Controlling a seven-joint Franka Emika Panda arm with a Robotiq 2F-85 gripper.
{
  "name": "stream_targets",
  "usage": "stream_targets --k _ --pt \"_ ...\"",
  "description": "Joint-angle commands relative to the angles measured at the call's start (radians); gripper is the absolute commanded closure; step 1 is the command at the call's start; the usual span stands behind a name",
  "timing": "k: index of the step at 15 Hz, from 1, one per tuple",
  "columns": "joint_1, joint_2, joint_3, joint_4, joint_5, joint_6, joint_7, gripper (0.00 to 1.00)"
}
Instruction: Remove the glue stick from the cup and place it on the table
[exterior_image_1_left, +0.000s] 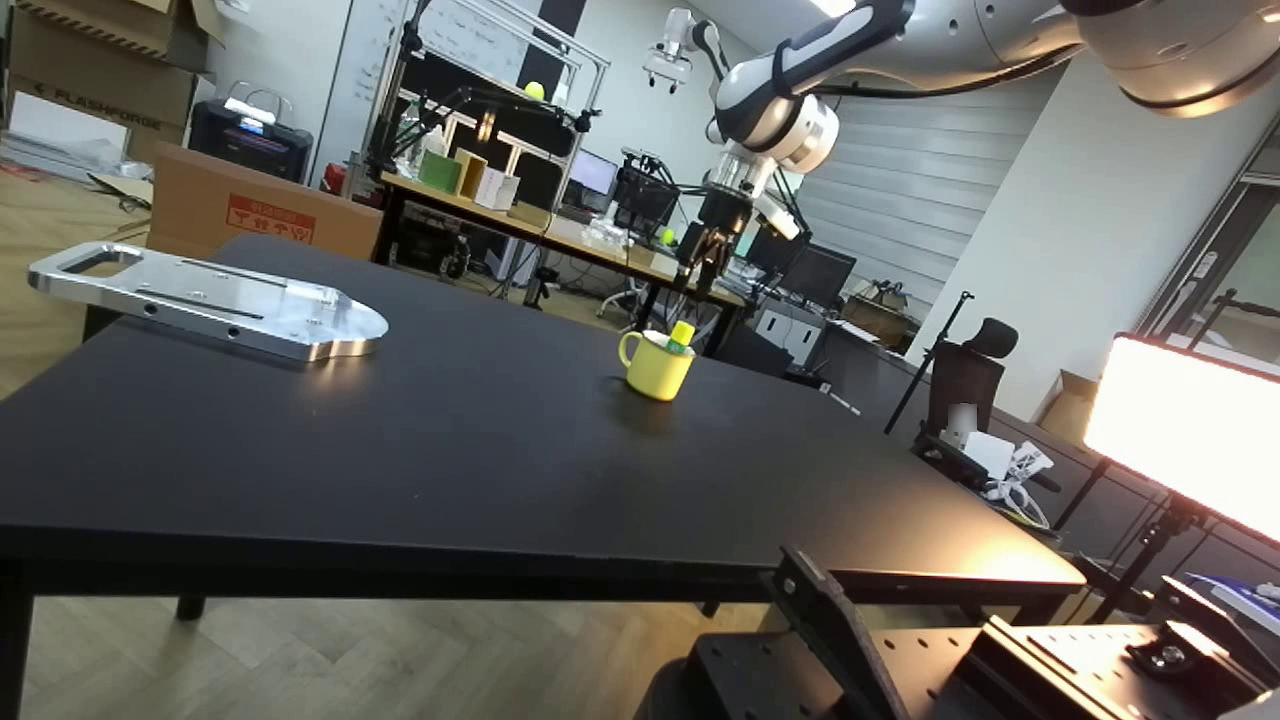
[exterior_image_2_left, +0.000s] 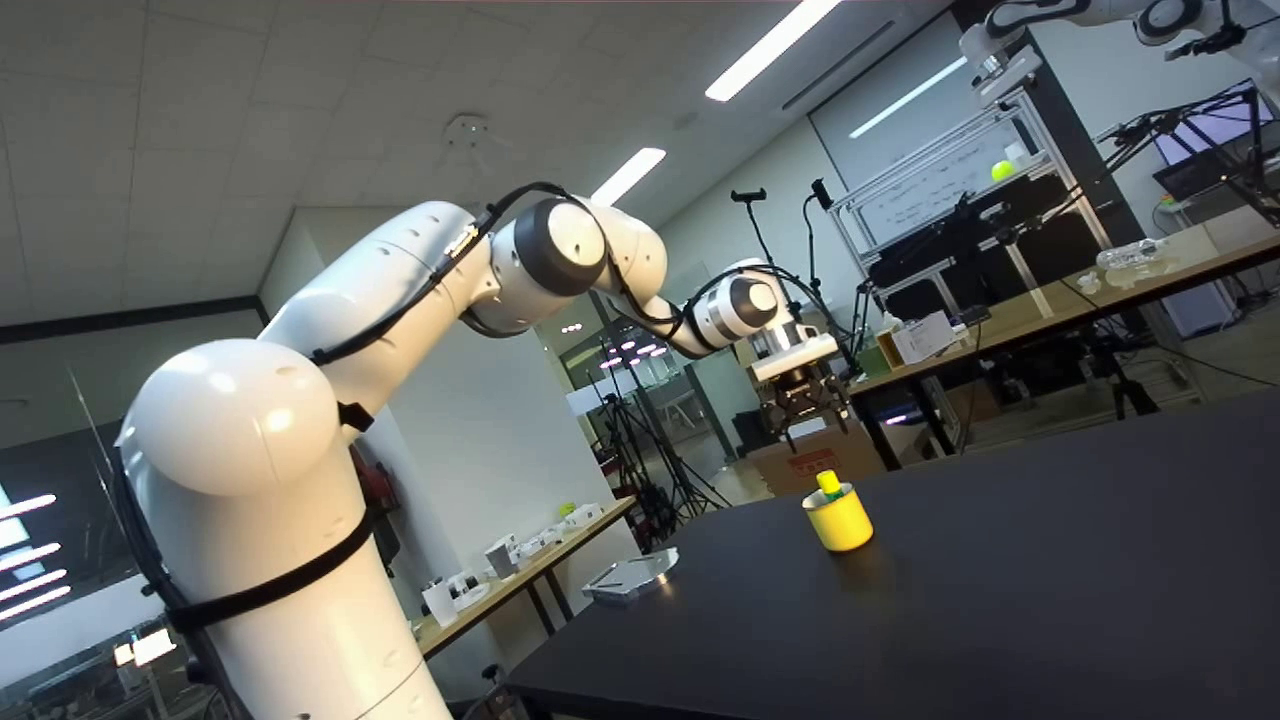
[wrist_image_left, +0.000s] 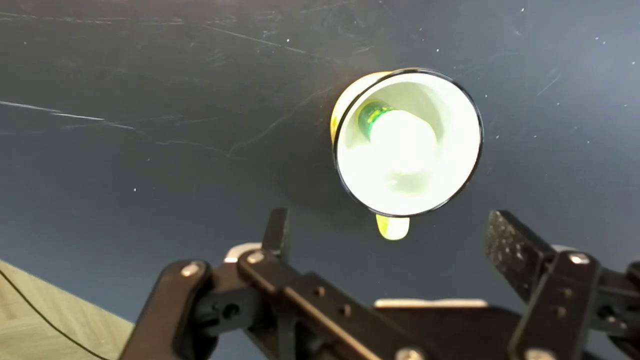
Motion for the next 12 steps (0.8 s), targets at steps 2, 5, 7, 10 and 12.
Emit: stream_targets --k 2,5,7,10,12 --pt "0.000 0.053 0.010 0.053 -0.002 -0.017 0.020 0.00" --pt "-0.001 0.070 0.008 0.055 -0.004 -0.018 0.023 0.00" --pt "0.003 0.080 0.005 0.056 -0.007 -0.025 0.030 0.00" --pt "0.004 0.087 0.002 0.049 -0.011 -0.022 0.031 0.00" --pt "0.003 0.090 0.003 0.047 -0.011 -0.024 0.031 0.00"
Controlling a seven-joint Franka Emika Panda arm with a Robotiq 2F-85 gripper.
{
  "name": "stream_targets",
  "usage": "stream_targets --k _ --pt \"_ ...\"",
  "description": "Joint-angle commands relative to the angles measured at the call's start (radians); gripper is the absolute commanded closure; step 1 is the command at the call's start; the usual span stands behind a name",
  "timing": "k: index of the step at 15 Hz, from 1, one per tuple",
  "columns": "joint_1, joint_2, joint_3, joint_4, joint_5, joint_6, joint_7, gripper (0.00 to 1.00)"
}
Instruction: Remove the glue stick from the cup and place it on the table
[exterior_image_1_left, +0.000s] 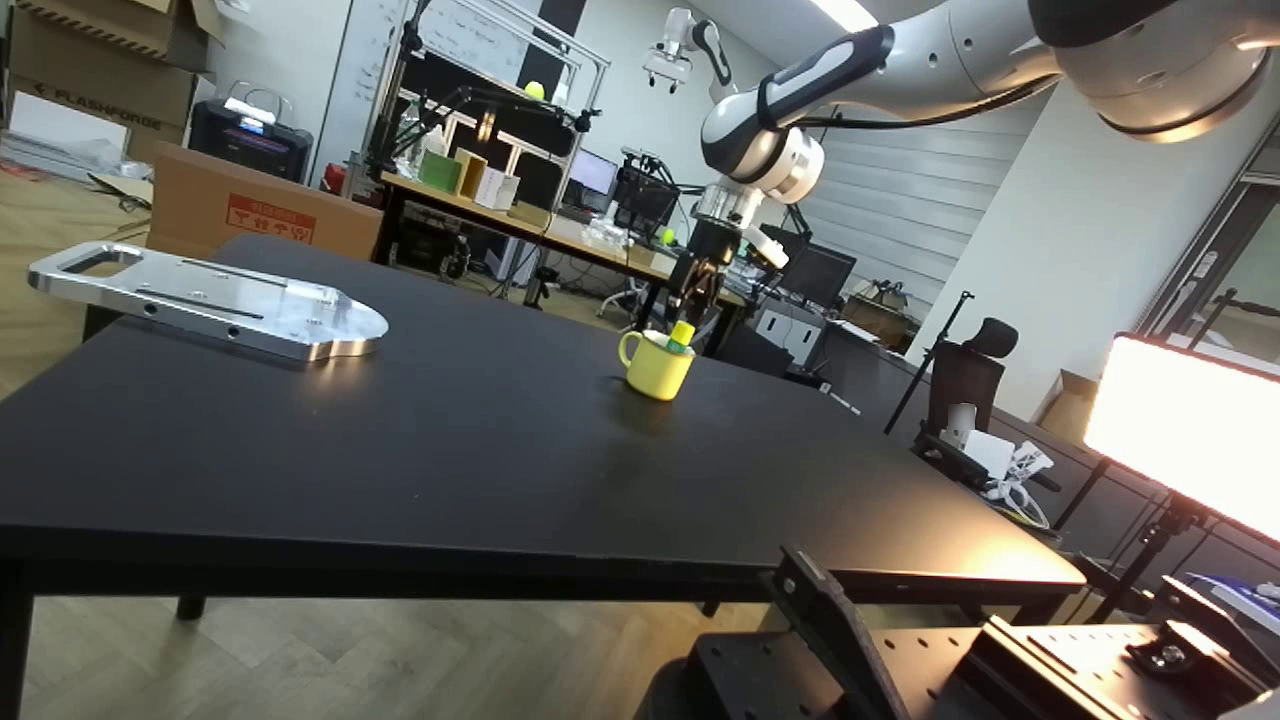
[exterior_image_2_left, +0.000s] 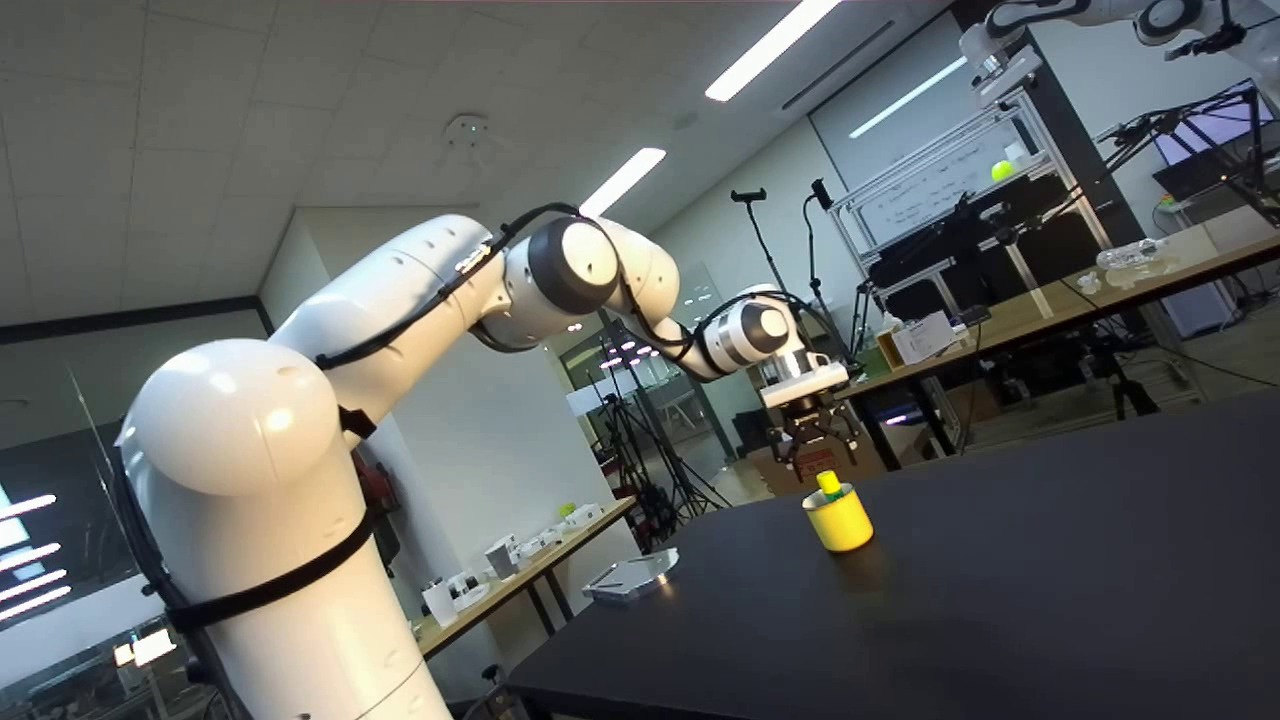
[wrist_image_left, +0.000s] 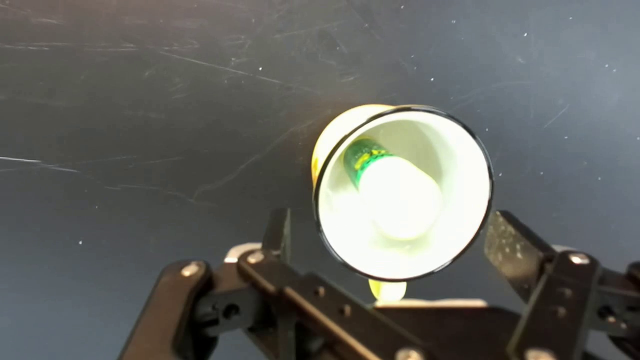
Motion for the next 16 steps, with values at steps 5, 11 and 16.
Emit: stream_targets --k 5,11,16 --pt "0.001 0.017 -0.001 0.031 -0.011 -0.027 0.032 0.25" --pt "0.005 0.000 -0.013 0.018 -0.018 -0.096 0.052 0.63" --pt "-0.011 -0.050 -0.011 -0.004 -0.018 -0.208 0.049 0.92"
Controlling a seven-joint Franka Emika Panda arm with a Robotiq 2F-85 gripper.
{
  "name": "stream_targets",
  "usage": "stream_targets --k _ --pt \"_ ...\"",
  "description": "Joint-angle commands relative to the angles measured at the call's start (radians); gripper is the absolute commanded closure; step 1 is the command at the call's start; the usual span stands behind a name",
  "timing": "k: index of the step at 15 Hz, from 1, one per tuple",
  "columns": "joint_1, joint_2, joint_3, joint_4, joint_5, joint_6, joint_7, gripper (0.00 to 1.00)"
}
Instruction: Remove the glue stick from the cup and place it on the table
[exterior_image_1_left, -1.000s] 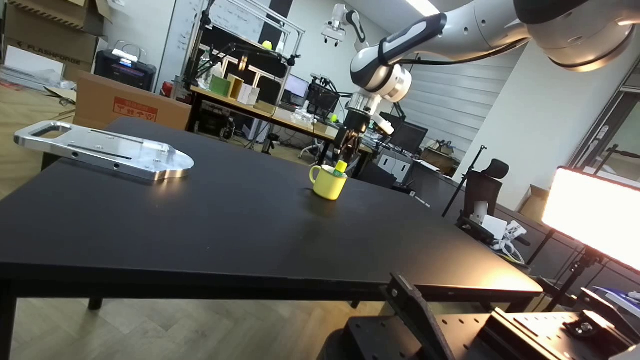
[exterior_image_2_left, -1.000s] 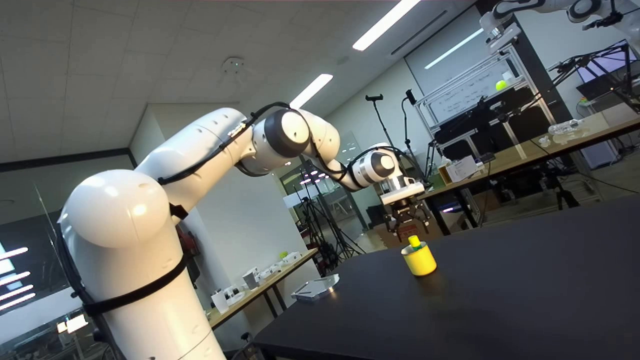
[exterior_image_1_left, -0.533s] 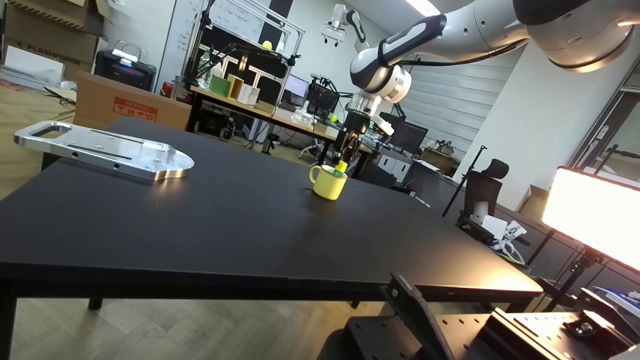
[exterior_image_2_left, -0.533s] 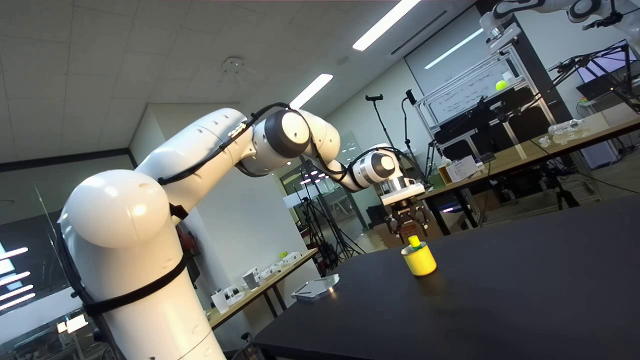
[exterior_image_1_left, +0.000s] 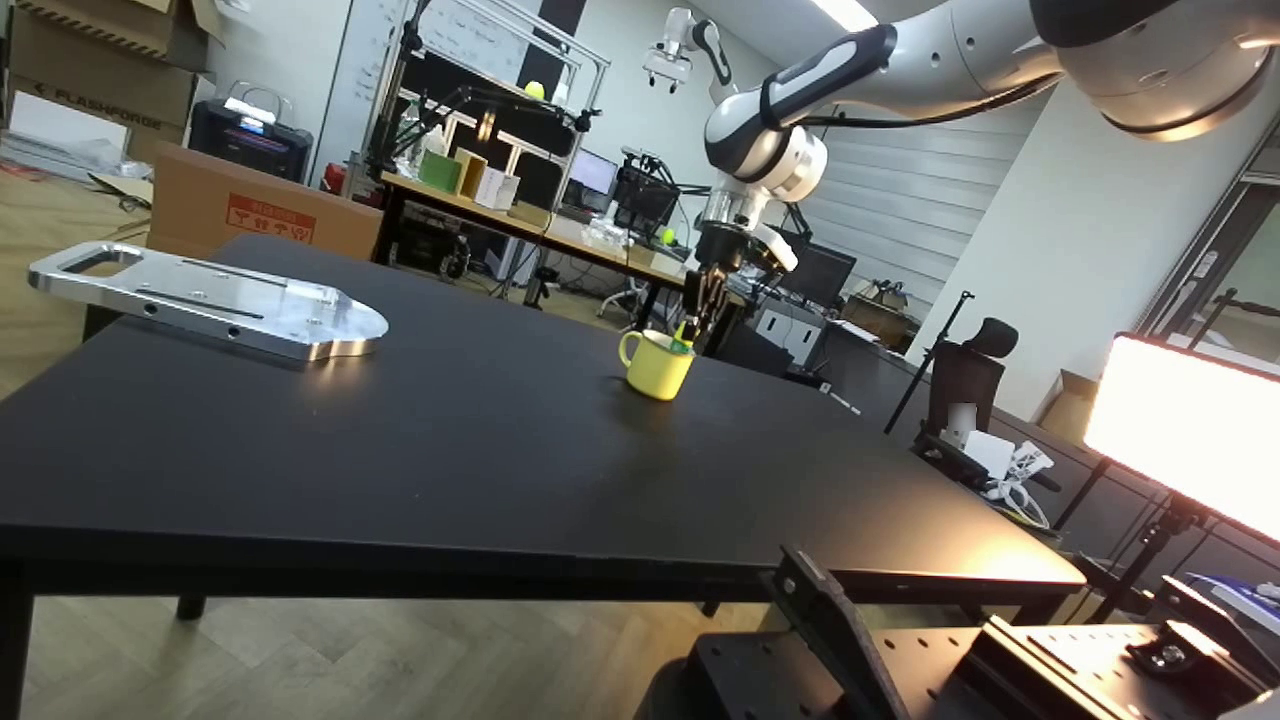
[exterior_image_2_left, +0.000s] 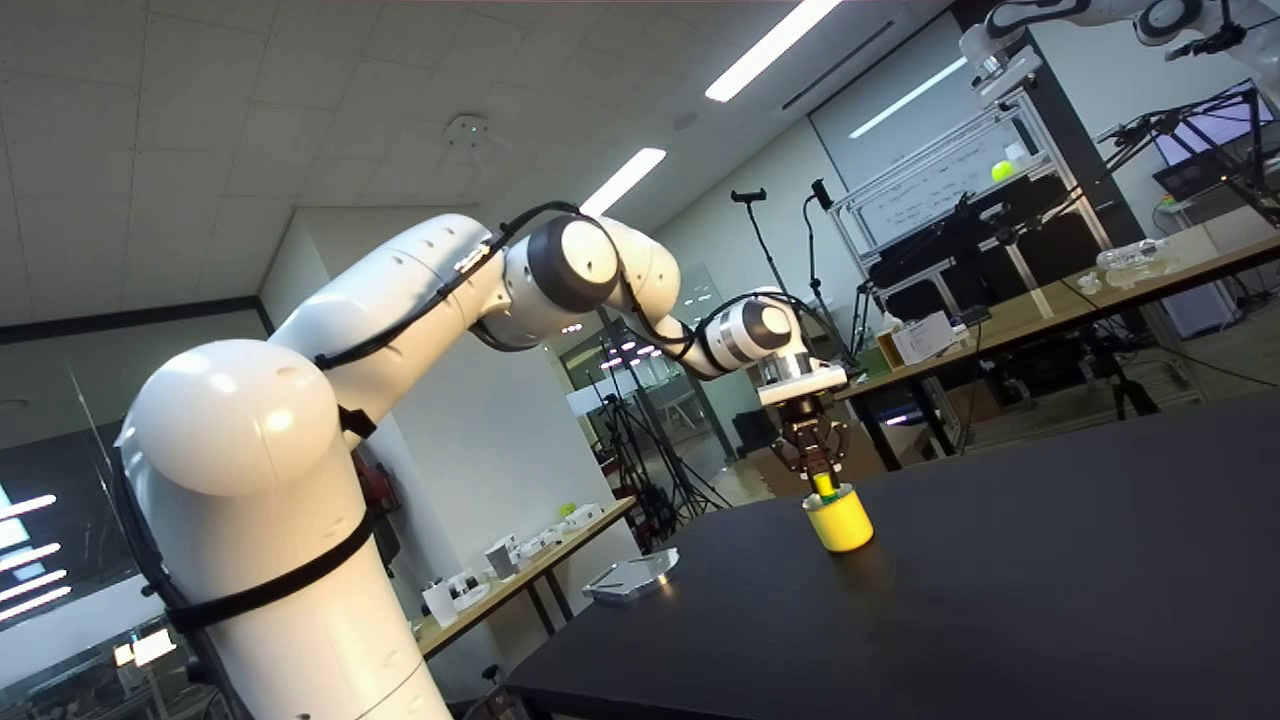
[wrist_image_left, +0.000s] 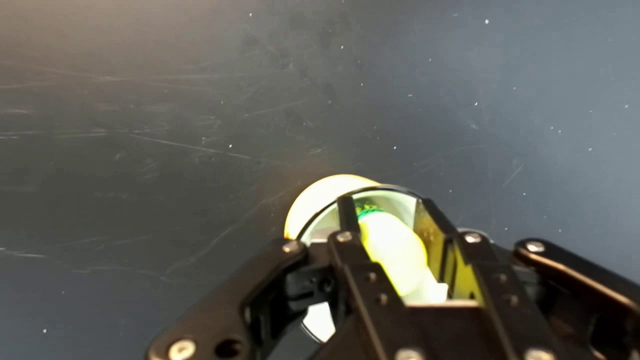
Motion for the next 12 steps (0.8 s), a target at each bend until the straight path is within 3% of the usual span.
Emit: stream_targets --k 1,6,12 --pt "-0.012 -0.067 -0.005 -0.016 -0.016 -0.063 0.018 0.92" --pt "-0.028 -0.214 -0.026 -0.079 -0.056 0.002 0.008 0.92" --pt "-0.130 -0.366 -0.059 -0.114 -0.032 0.006 0.010 0.92"
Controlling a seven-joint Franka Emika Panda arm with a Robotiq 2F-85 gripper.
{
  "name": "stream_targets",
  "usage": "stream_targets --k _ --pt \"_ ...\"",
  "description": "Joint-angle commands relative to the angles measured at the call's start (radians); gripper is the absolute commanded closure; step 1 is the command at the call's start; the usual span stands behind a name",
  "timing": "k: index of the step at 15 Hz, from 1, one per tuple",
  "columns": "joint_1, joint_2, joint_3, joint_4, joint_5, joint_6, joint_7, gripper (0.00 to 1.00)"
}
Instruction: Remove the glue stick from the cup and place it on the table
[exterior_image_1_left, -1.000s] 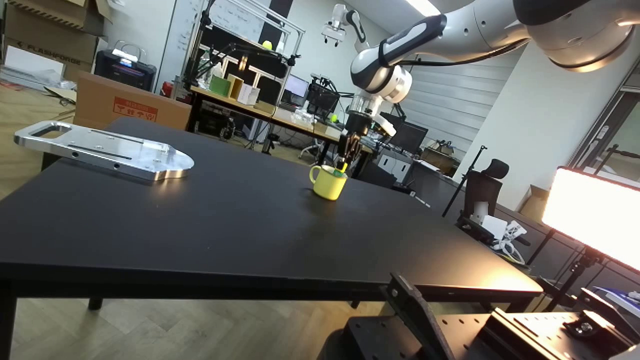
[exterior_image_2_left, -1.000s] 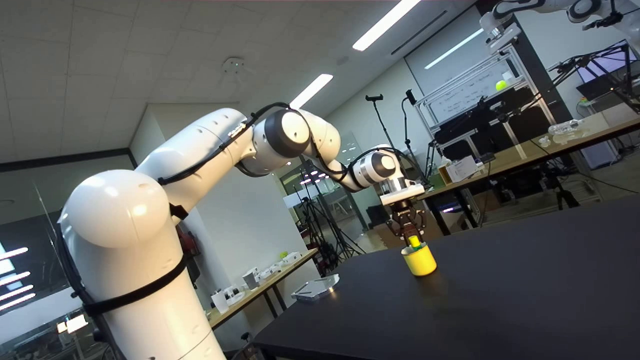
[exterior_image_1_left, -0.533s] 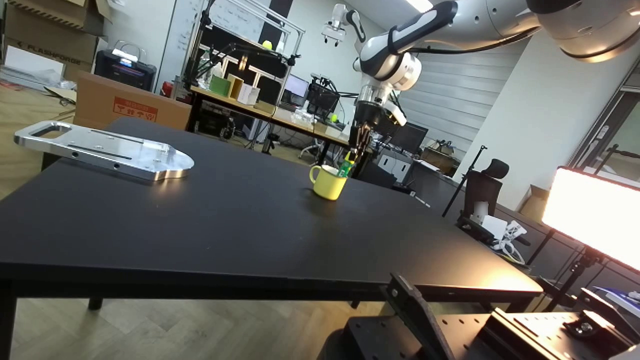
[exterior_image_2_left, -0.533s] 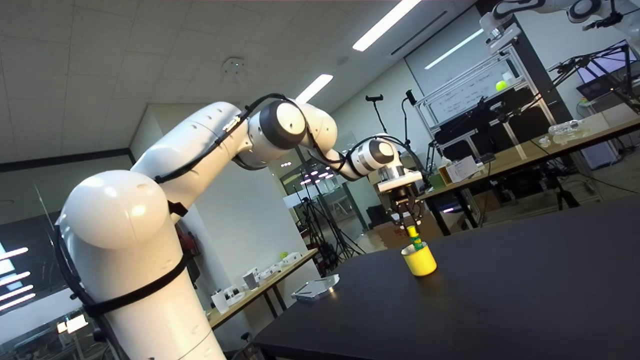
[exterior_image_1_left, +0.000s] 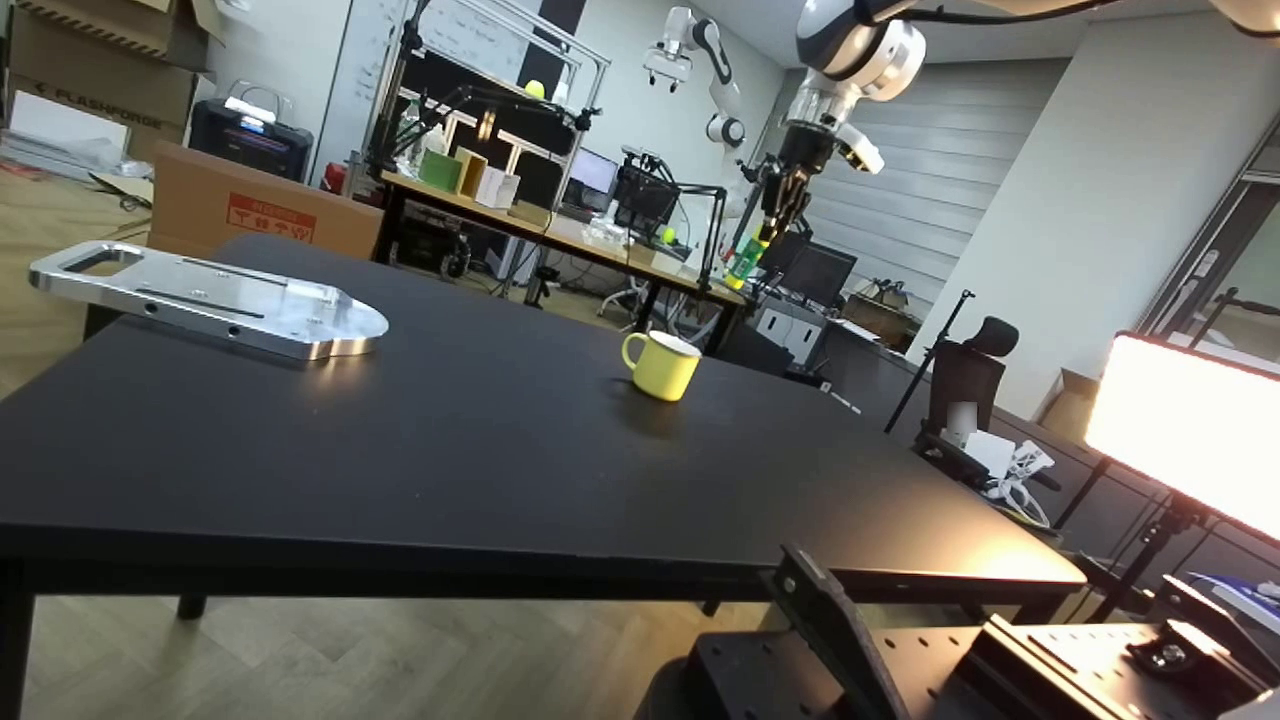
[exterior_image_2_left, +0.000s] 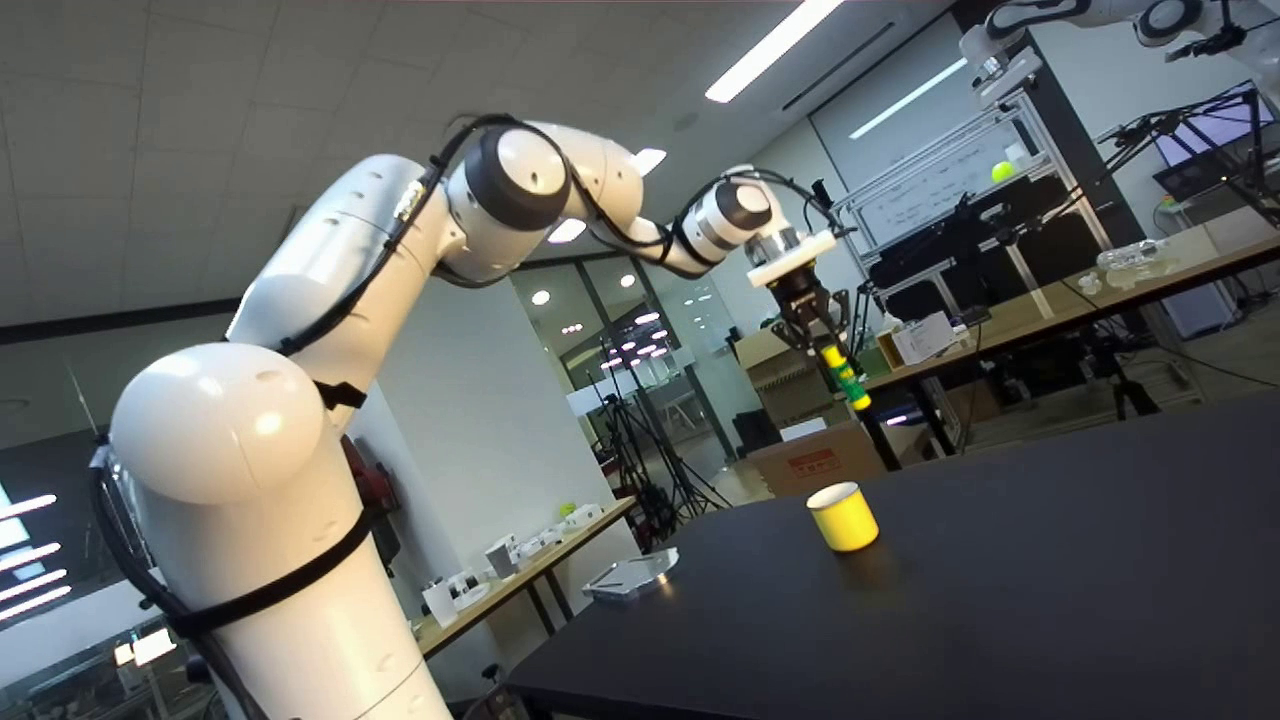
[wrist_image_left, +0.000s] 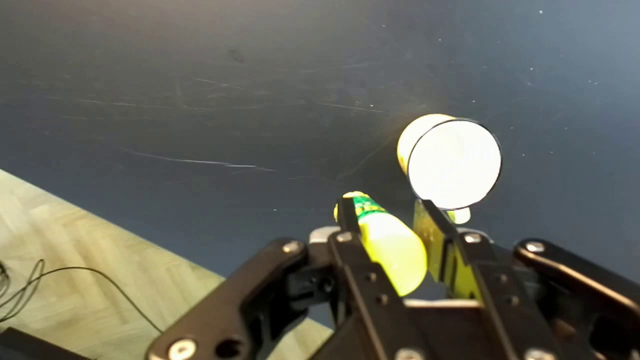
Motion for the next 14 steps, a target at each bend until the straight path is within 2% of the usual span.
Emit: stream_targets --k 1,4,7,9,14 --pt "-0.072 -0.089 -0.040 -0.062 0.005 0.007 0.011 0.92" --pt "-0.150 -0.073 -0.080 -0.026 0.008 0.001 -0.008 0.92" --pt "-0.224 -0.003 -0.110 0.046 0.018 -0.062 -0.015 0.92" --pt "-0.257 0.053 -0.128 0.087 0.010 -0.112 -0.013 0.92" --pt "-0.321 0.202 -0.131 0.193 0.019 -0.145 -0.014 0.92"
